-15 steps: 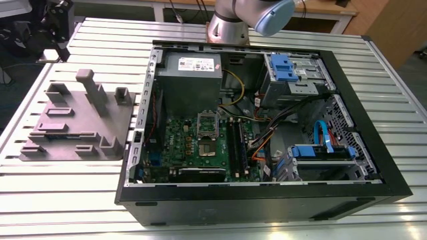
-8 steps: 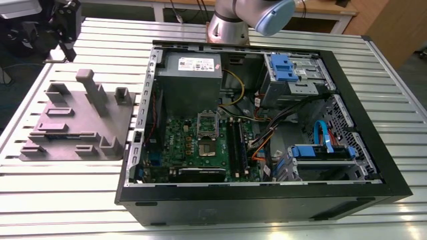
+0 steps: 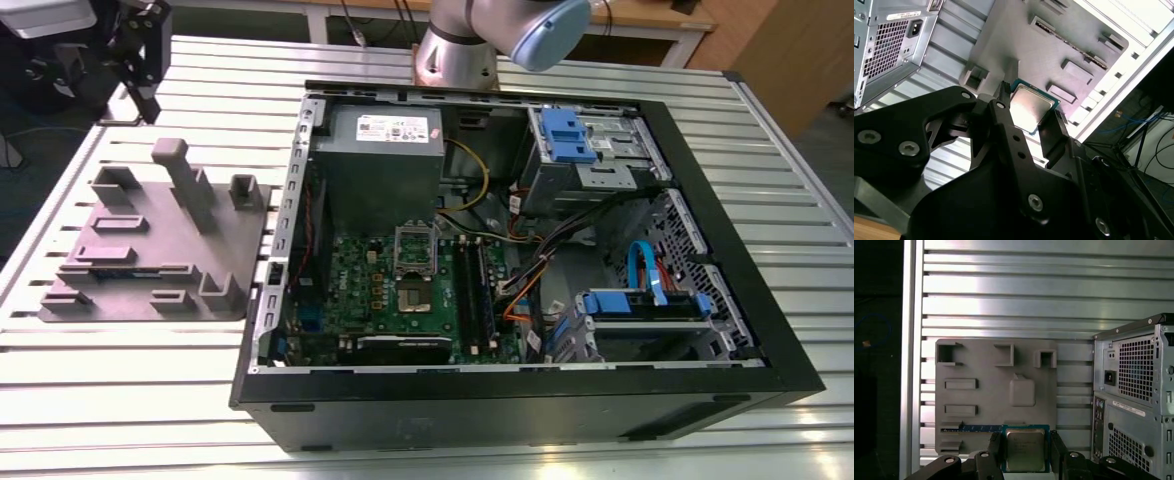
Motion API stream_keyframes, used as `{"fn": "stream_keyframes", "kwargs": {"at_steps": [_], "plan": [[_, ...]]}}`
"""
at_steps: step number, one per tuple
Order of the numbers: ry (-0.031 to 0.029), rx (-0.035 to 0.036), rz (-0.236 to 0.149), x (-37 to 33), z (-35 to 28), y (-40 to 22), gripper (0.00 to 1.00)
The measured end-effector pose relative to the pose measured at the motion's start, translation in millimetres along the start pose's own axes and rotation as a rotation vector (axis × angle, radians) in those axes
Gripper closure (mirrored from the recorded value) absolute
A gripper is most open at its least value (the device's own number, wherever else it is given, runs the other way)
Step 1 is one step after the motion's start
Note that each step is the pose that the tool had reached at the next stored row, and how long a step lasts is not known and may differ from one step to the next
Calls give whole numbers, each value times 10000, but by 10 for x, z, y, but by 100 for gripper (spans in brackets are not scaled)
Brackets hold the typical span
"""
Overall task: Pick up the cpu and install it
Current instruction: 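Pick up the cpu and move it towards the insertion slot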
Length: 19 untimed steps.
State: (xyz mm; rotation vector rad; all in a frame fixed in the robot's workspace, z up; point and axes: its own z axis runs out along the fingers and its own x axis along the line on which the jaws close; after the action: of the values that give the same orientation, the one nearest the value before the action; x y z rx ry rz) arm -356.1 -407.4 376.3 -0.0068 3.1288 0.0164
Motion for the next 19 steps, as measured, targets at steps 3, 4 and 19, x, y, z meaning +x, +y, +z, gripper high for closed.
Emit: {"fn": "stream_keyframes", "kwargs": {"at_steps": [3,4,19], "plan": [[0,0,1,-30,0,0,53],[0,0,0,-40,1,0,53],[0,0,0,-188,2,-1,53]]}}
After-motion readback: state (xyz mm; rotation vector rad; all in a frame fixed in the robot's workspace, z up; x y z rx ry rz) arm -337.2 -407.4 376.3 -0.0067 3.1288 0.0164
